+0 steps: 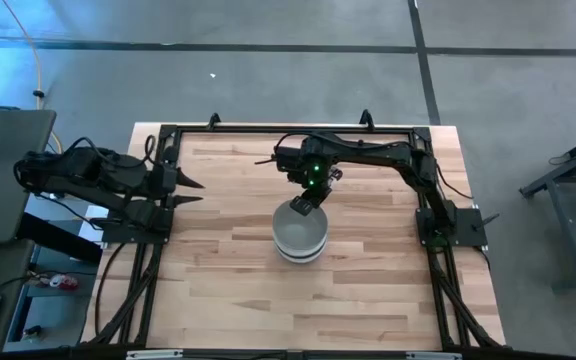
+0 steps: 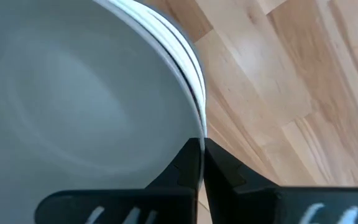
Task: Nest bowls inside each other
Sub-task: Stack the light gray bowl on top of the white bowl
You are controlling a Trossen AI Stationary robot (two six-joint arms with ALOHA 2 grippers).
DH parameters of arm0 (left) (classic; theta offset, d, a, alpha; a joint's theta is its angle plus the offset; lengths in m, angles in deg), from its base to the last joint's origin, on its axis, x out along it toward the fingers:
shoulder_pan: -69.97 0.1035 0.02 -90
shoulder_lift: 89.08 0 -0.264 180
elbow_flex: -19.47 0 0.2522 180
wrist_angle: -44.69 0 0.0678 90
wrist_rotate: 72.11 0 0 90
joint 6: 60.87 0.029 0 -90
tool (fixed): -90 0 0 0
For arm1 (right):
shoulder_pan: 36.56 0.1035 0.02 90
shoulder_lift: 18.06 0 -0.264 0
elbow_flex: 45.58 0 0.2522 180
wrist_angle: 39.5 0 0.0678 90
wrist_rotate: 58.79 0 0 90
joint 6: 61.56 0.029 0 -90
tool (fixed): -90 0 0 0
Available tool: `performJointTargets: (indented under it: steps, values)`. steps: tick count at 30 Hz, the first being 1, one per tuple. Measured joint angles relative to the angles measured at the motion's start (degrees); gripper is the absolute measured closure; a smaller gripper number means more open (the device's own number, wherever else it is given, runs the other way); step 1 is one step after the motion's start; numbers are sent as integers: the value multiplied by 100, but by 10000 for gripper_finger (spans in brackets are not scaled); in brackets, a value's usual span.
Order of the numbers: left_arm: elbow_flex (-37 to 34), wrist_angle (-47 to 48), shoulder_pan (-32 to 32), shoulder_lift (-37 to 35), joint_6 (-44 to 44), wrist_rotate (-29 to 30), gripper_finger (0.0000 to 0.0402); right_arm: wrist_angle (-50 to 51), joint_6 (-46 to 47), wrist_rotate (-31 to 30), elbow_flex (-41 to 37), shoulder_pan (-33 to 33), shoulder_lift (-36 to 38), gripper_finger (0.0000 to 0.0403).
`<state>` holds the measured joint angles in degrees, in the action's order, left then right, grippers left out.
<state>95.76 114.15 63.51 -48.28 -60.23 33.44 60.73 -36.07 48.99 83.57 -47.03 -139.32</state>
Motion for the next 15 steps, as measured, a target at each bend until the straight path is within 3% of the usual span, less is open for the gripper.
performJointTargets:
  steps: [15]
  values:
    - [2, -24, 0, -224, -44, 1, 289, 3, 3, -44, -4, -1, -4, 403]
